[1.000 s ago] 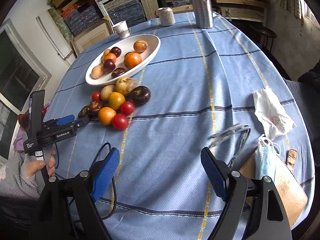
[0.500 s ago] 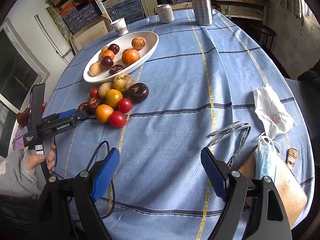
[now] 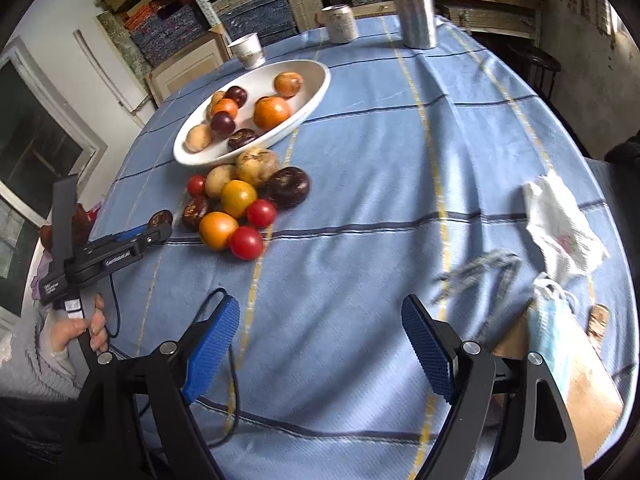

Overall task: Organize fruits
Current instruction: 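Grasp a dark brown mangosteen with the left gripper and lift it toward the plate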

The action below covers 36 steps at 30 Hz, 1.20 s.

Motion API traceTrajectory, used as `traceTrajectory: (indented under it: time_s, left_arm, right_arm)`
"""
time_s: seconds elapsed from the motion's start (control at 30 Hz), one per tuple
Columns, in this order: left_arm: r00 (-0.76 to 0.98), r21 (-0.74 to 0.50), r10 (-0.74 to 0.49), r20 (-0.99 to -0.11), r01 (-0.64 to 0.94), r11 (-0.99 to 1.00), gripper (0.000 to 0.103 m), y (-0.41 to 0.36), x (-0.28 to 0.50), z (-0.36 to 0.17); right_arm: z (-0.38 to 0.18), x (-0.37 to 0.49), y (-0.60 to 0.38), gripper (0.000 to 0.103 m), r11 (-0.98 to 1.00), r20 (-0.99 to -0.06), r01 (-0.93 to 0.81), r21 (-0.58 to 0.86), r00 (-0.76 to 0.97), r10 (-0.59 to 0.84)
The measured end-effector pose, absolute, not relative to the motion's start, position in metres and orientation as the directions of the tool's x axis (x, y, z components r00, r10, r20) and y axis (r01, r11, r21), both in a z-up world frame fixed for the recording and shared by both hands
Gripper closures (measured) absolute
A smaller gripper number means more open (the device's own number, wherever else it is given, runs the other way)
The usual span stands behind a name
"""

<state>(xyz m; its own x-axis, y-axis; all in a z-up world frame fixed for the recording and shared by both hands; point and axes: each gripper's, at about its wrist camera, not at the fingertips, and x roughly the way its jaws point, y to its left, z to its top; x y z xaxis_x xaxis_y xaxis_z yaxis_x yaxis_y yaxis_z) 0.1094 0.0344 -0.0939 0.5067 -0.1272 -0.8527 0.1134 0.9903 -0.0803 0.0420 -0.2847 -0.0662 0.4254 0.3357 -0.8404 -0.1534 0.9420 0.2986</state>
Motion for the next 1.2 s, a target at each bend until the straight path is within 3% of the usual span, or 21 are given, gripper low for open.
traceTrajectory:
  time_s: [0.23,0.57,1.2]
  left_arm:
    - [0.535,-0.075,-0.068,-0.842,0.009,0.997,0.059,0.072,0.068,-0.072]
    - [0.54,-0.073,0.019,-0.842,-0.149,0.986,0.059,0.111,0.02,-0.063]
    - [0.531,-0.077,0.017,-0.847,-0.154,0.985,0.059,0.113,0.016,-0.061]
  right_arm:
    - [-0.077,0.068,-0.242,0.02,0.92,-0.836,-0.307,0.245,0.414,0.361]
    - [-0.092,0.089,-0.212,0.049,0.869,-0.846,-0.438,0.228,0.353,0.4]
    - [-0.105,0.102,-0.195,0.072,0.851,-0.863,-0.478,0.215,0.316,0.395]
